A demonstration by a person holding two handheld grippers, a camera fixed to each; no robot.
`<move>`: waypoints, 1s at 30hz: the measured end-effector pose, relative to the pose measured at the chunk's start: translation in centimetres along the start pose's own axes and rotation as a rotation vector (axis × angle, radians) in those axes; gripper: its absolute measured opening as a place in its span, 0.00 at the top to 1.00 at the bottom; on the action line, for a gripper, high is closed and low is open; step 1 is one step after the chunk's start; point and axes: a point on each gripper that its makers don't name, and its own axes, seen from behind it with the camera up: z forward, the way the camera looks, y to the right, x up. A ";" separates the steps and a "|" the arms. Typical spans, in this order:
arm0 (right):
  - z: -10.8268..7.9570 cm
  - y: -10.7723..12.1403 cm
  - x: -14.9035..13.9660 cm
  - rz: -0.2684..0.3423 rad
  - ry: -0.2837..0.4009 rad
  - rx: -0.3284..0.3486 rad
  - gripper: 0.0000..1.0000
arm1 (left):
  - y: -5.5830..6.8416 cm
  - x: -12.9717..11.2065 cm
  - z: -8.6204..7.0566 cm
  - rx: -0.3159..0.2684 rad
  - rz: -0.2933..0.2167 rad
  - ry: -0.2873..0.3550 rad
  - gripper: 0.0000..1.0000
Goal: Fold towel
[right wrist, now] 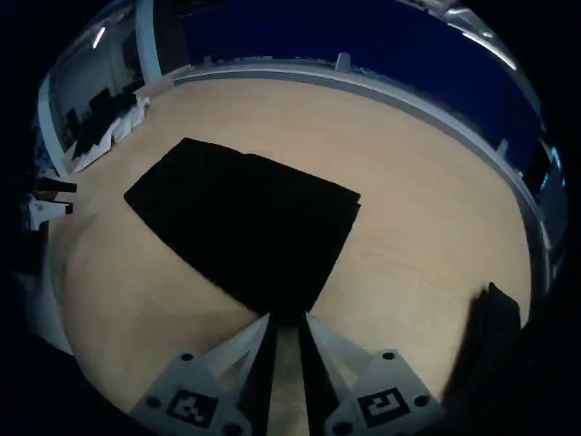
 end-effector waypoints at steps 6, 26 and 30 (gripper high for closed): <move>-0.4 -0.2 0.0 -0.009 -0.013 0.006 0.88 | 0.0 0.0 0.0 -0.001 0.007 0.000 0.04; -3.9 -0.6 6.5 -0.106 0.092 -0.004 0.89 | -1.9 0.3 -2.3 0.029 -0.011 0.016 0.05; -4.5 -1.2 8.4 -0.150 0.115 -0.008 0.89 | -2.5 -0.2 -3.0 0.040 -0.024 0.015 0.04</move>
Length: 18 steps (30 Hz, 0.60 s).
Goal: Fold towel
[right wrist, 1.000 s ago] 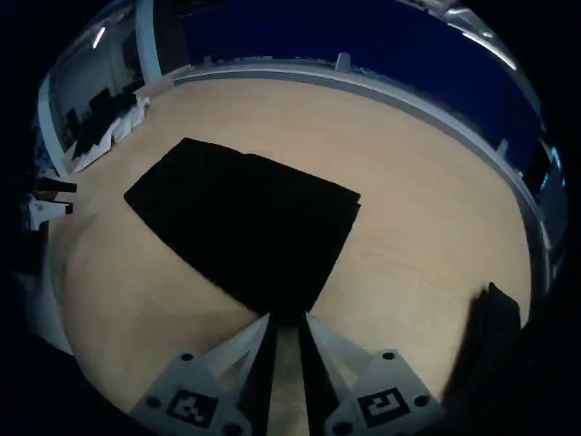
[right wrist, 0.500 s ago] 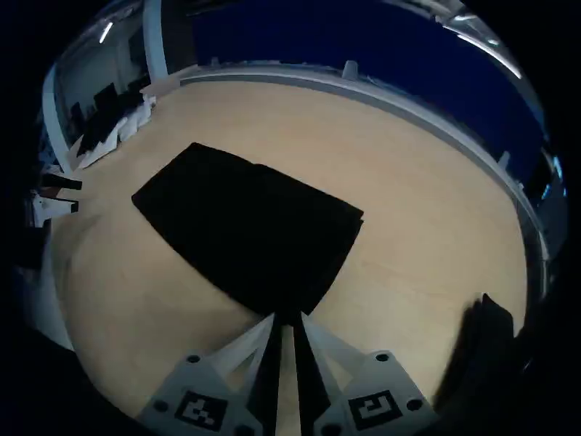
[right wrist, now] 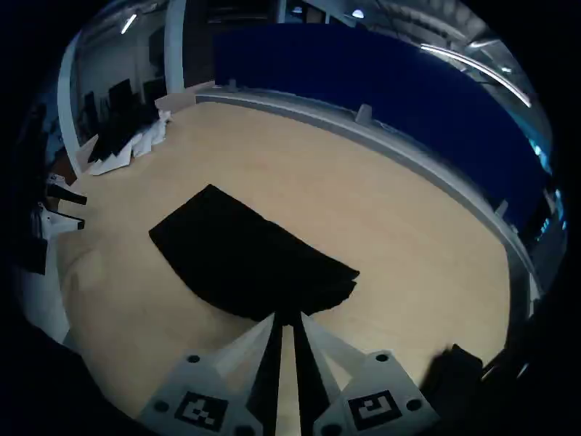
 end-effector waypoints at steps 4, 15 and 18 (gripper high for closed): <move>-0.1 -0.3 1.4 -0.023 0.015 0.003 0.90 | -0.3 -0.4 -0.5 0.003 -0.012 0.000 0.05; 0.6 -1.2 3.8 -0.070 0.012 0.015 0.90 | -1.2 -0.5 -2.0 0.017 -0.035 0.021 0.05; 1.1 -2.2 5.1 -0.100 0.019 0.028 0.90 | -1.6 -0.1 -2.8 0.026 -0.045 0.038 0.04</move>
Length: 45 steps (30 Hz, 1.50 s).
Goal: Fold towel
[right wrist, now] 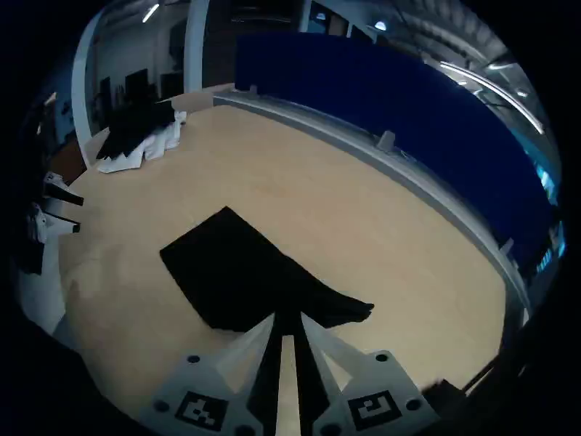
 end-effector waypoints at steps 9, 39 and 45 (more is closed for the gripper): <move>2.1 -4.4 3.8 -0.108 0.015 0.065 0.90 | -1.5 0.3 -2.0 0.025 -0.046 0.038 0.04; 11.5 -17.7 2.6 -0.175 -0.040 0.275 0.87 | -4.5 -3.2 -3.9 0.067 -0.160 0.024 0.04; 11.0 -16.5 2.9 -0.187 -0.022 0.244 0.63 | -4.4 -3.2 -3.8 0.066 -0.162 0.024 0.04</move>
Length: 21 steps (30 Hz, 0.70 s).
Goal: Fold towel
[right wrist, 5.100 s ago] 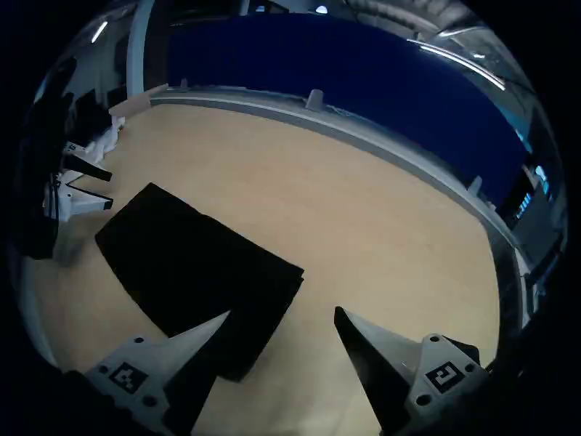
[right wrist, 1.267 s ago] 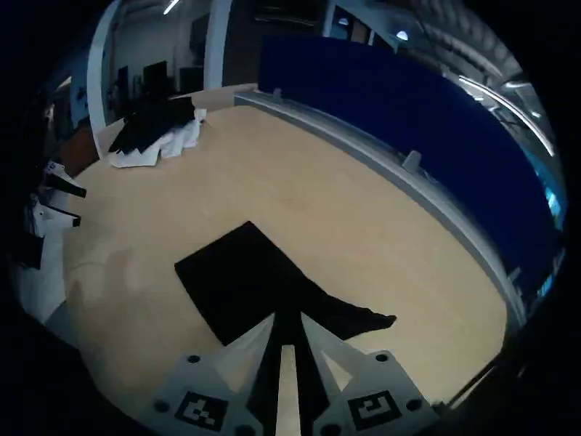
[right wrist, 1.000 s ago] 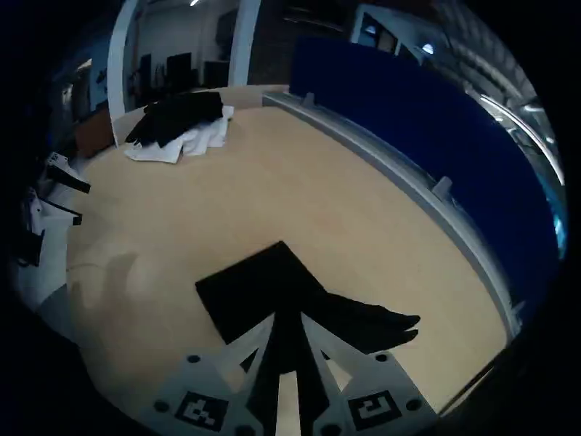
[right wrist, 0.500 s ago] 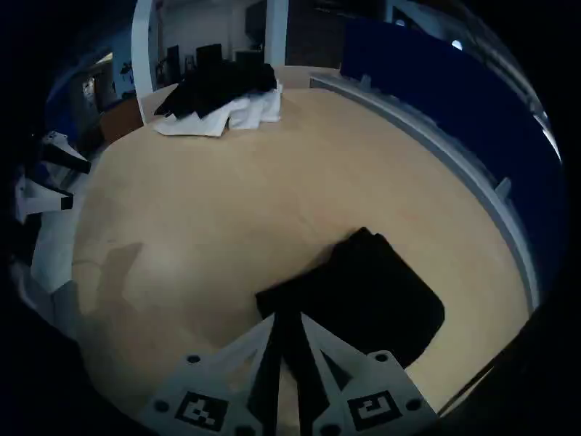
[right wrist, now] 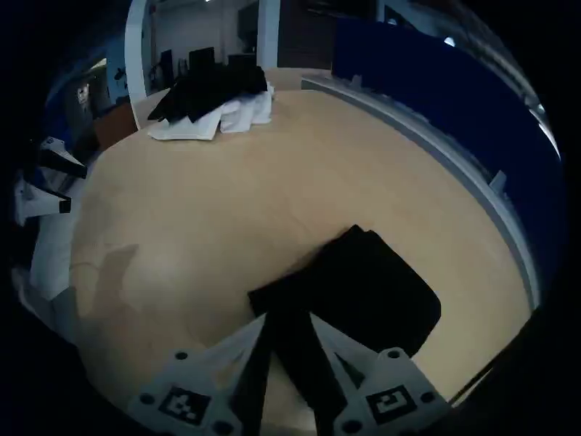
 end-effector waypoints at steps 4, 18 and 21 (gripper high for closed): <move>-0.7 0.5 -0.3 -0.003 0.004 -0.016 0.35 | 0.1 0.0 0.1 0.000 0.001 -0.001 0.04; -2.8 2.6 -2.3 0.045 0.011 -0.085 0.19 | 0.4 0.2 0.3 0.000 0.012 -0.005 0.04; -3.2 2.7 -3.3 0.059 0.004 -0.094 0.19 | 0.5 0.3 0.4 -0.002 0.015 -0.006 0.05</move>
